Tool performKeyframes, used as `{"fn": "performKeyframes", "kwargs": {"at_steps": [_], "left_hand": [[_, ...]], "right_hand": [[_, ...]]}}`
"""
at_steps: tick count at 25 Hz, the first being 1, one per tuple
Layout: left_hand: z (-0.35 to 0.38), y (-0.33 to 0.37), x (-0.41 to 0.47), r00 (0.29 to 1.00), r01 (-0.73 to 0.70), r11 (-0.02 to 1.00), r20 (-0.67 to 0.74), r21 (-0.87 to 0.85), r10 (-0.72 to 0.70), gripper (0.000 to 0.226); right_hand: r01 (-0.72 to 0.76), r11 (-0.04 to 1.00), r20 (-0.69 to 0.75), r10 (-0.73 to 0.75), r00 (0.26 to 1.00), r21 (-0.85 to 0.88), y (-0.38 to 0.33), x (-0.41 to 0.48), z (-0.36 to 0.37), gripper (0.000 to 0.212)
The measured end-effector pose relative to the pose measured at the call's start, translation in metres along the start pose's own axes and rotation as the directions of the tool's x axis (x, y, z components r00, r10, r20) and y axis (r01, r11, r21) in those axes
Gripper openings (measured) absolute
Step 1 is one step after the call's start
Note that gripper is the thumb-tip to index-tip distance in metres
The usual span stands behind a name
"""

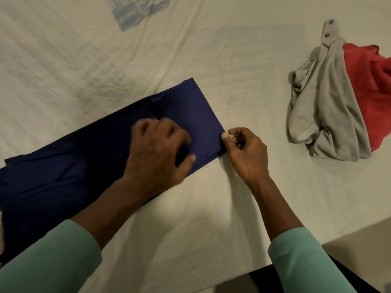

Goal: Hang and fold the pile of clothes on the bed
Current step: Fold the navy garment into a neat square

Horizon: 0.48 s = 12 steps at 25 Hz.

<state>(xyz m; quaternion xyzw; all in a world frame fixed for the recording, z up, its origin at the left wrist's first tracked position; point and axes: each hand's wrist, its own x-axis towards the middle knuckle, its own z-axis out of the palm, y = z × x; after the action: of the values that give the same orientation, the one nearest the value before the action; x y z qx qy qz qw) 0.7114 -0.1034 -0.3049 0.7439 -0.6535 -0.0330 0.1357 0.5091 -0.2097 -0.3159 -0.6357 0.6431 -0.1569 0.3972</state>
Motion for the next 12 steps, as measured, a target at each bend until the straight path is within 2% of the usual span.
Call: {"fn": "performKeyframes", "kwargs": {"at_steps": [1, 2, 4, 6, 9, 12], "left_hand": [[0.006, 0.006, -0.01, 0.988, -0.132, 0.99, 0.081, 0.039, 0.129, 0.037], [0.013, 0.01, -0.018, 0.975, -0.199, 0.978, 0.116, 0.06, 0.192, 0.035], [0.019, 0.015, -0.025, 0.979, -0.202, 0.979, 0.045, 0.026, 0.201, 0.02], [0.017, 0.02, -0.026, 0.985, -0.172, 0.982, -0.029, -0.081, 0.17, 0.014], [0.013, 0.021, -0.023, 0.998, -0.046, 0.98, -0.04, -0.196, 0.039, 0.023], [0.013, 0.007, -0.021, 0.971, 0.223, 0.95, -0.037, -0.22, -0.237, 0.019]], "right_hand": [[0.01, 1.0, -0.003, -0.01, 1.0, -0.027, 0.0, 0.001, 0.002, 0.026], [0.016, 0.999, 0.002, -0.016, 1.0, -0.052, 0.0, 0.002, 0.003, 0.026], [0.001, 0.998, 0.022, 0.001, 1.0, -0.059, 0.0, 0.005, 0.002, 0.023], [-0.021, 0.998, 0.027, 0.022, 0.999, -0.056, 0.001, 0.007, 0.0, 0.019], [-0.025, 0.998, 0.032, 0.027, 0.999, -0.05, -0.001, 0.006, 0.001, 0.016], [-0.075, 0.994, 0.072, 0.081, 0.994, -0.083, -0.008, 0.009, 0.002, 0.027]]}}
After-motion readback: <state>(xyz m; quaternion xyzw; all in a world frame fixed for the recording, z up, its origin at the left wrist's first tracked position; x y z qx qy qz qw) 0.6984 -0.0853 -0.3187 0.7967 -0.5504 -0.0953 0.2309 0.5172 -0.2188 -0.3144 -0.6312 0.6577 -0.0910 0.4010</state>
